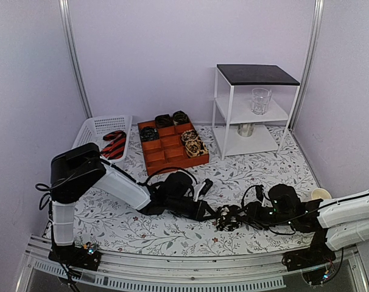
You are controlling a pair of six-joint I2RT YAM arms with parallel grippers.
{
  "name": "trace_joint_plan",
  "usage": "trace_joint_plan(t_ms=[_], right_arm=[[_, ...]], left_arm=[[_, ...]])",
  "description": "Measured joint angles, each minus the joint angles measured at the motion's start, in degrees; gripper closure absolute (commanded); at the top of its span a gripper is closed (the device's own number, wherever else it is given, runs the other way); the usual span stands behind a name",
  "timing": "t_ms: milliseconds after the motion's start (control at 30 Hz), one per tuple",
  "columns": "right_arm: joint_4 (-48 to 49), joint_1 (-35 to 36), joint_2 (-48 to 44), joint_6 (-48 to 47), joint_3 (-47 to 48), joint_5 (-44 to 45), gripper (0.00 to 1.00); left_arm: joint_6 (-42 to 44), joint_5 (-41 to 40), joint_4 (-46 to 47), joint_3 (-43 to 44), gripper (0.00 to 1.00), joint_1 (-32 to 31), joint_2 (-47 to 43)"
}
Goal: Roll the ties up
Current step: Roll the tie at the center of the board.
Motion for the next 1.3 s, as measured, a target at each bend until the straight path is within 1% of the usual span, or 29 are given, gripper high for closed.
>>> trace_joint_plan(t_ms=[67,167,200,233,267,367,433,500,600,700,867,1033,1167,1300], right_arm=[[0.8,0.0,0.7,0.2,0.0,-0.6,0.63],[1.6,0.0,1.3,0.4,0.0,-1.0,0.63],[1.9,0.0,1.5,0.5,0.0,-1.1,0.63],[2.0,0.0,1.6,0.6,0.0,-1.2,0.63],[2.0,0.0,1.6,0.6,0.0,-1.3,0.63],[2.3,0.0,1.7,0.6,0.0,-1.5,0.63],[2.4,0.0,1.8,0.6,0.0,-1.5,0.63],[2.6,0.0,2.1,0.6,0.0,-1.5,0.63],[3.1,0.0,2.8,0.6,0.0,-1.5,0.63],[3.4,0.0,3.4,0.5,0.1,-1.6,0.63],[3.9,0.0,3.7,0.3,0.2,-2.0,0.64],[4.5,0.0,4.3,0.1,0.2,-2.3,0.64],[5.7,0.0,5.2,0.0,0.2,-2.8,0.65],[7.1,0.0,6.6,-0.1,0.3,-3.7,0.65]], left_arm=[[-0.4,0.0,0.5,-0.8,0.86,0.2,0.0],[-1.2,-0.4,0.9,-2.2,0.83,0.5,-0.2],[-1.8,-0.8,0.9,-3.0,0.79,0.6,-0.6],[-2.2,-1.1,0.9,-3.5,0.72,0.7,-0.9],[-2.9,-1.3,0.9,-4.1,0.63,0.8,-1.4],[-6.0,-1.6,1.5,-5.6,0.45,1.3,-3.7],[-8.4,-1.5,3.6,-6.6,0.38,1.6,-5.5],[-10.8,-1.1,6.6,-7.6,0.34,1.7,-6.7],[-14.0,-0.1,10.5,-8.0,0.32,1.7,-6.9],[-16.3,1.0,13.9,-7.8,0.31,1.8,-5.0],[-20.3,1.8,15.2,-8.2,0.3,1.7,-0.8],[-22.9,2.6,17.9,-8.4,0.32,1.8,0.0],[-25.6,4.2,21.8,-7.4,0.34,1.8,3.0],[-29.6,5.5,26.2,-6.9,0.34,1.7,5.3]])
